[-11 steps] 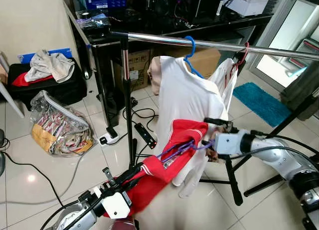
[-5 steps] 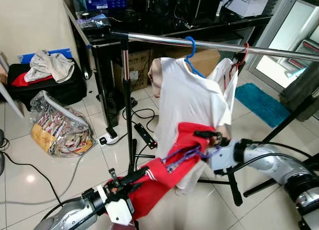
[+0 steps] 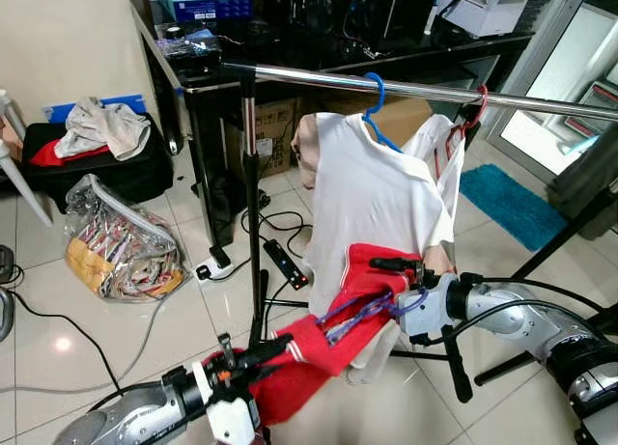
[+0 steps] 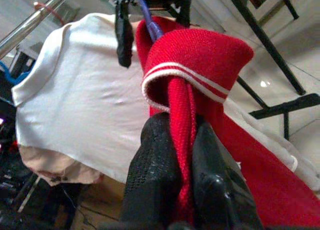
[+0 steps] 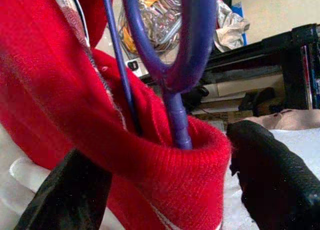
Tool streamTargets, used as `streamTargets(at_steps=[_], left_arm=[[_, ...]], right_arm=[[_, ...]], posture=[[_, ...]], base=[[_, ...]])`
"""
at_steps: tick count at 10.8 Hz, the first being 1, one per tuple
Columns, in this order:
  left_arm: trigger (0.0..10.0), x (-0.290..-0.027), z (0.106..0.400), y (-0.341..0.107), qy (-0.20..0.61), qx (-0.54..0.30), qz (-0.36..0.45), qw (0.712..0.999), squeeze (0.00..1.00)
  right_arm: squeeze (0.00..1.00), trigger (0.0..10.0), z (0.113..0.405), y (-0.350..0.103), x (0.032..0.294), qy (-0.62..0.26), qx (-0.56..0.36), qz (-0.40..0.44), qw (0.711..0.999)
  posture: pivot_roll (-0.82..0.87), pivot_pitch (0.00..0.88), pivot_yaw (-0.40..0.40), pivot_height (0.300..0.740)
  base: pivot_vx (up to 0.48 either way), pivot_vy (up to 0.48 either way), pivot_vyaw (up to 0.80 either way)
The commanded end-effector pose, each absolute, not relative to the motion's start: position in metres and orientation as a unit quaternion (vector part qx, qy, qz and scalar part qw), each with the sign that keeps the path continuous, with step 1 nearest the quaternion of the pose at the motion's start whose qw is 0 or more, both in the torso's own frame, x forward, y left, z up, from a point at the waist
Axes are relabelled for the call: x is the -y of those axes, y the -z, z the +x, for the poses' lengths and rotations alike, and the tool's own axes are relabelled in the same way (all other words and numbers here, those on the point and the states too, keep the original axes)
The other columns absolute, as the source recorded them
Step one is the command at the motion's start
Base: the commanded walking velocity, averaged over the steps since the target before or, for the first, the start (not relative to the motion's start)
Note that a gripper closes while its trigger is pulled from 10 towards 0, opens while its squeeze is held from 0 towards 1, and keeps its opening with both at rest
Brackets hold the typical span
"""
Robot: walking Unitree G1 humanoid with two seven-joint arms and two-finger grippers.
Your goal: Hang hanger
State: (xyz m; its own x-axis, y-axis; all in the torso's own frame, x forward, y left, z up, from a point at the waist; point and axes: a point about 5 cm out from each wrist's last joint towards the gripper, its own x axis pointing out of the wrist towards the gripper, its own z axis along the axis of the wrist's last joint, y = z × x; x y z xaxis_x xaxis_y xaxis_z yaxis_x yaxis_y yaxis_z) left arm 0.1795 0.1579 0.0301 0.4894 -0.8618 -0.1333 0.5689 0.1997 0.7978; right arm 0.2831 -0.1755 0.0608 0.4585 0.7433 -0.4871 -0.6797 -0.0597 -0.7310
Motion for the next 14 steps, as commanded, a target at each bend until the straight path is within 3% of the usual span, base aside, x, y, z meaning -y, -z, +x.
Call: streamTargets(at_steps=[1, 2, 3, 4, 5, 8, 10, 12, 13, 14], left_arm=[[0.0, -0.152, 0.178, -0.032, 0.497, 0.194, 0.417, 0.736, 0.0], [0.0, -0.151, 0.178, -0.031, 0.498, 0.197, 0.418, 0.734, 0.0], [0.0, -0.15, 0.179, -0.031, 0.503, 0.202, 0.422, 0.726, 0.0], [0.0, -0.148, 0.179, -0.029, 0.508, 0.207, 0.426, 0.719, 0.0], [0.0, -0.147, 0.18, -0.029, 0.507, 0.21, 0.426, 0.719, 0.0], [0.0, -0.142, 0.182, -0.031, 0.515, 0.229, 0.434, 0.703, 0.0], [2.9, -0.141, 0.181, -0.03, 0.514, 0.233, 0.434, 0.703, 0.0], [8.4, -0.14, 0.185, -0.029, 0.5, 0.232, 0.43, 0.715, 0.0], [10.0, -0.14, 0.185, -0.028, 0.495, 0.226, 0.427, 0.722, 0.0], [10.0, -0.14, 0.185, -0.027, 0.495, 0.222, 0.426, 0.725, 0.0]], right_arm=[[0.0, 4.0, 0.283, -0.06, 0.18, -0.513, 0.025, -0.514, 0.687], [0.0, 3.2, 0.283, -0.059, 0.18, -0.512, 0.023, -0.516, 0.687], [0.0, 3.8, 0.283, -0.057, 0.181, -0.508, 0.018, -0.52, 0.687], [0.0, 2.5, 0.282, -0.055, 0.18, -0.509, 0.016, -0.521, 0.685], [0.0, 0.0, 0.282, -0.055, 0.179, -0.511, 0.017, -0.52, 0.684], [0.0, 0.0, 0.281, -0.055, 0.177, -0.514, 0.019, -0.517, 0.684], [0.0, 0.0, 0.275, -0.055, 0.176, -0.532, 0.027, -0.499, 0.683], [0.0, 0.0, 0.271, -0.055, 0.178, -0.544, 0.025, -0.49, 0.681], [0.0, 0.0, 0.269, -0.055, 0.179, -0.549, 0.023, -0.484, 0.681], [0.0, 0.0, 0.269, -0.055, 0.18, -0.551, 0.023, -0.481, 0.682]], posture=[[0.29, 0.004, -0.067, 0.74], [0.29, 0.004, -0.067, 0.74], [0.28, 0.005, -0.067, 0.74], [0.28, 0.005, -0.066, 0.74], [0.28, 0.004, -0.066, 0.74], [0.28, 0.003, -0.065, 0.74], [0.27, 0.005, -0.063, 0.74], [0.27, 0.007, -0.064, 0.74], [0.27, 0.008, -0.065, 0.74], [0.27, 0.008, -0.065, 0.74]], base=[[0.0, 0.0, 0.0], [0.0, 0.0, 0.0], [0.0, 0.0, 0.0], [0.0, 0.0, 0.0], [0.0, 0.0, 0.0], [0.0, 0.0, 0.0], [0.0, 0.0, 0.0], [0.0, 0.0, 0.0], [0.0, 0.0, 0.0], [0.0, 0.0, 0.0]])
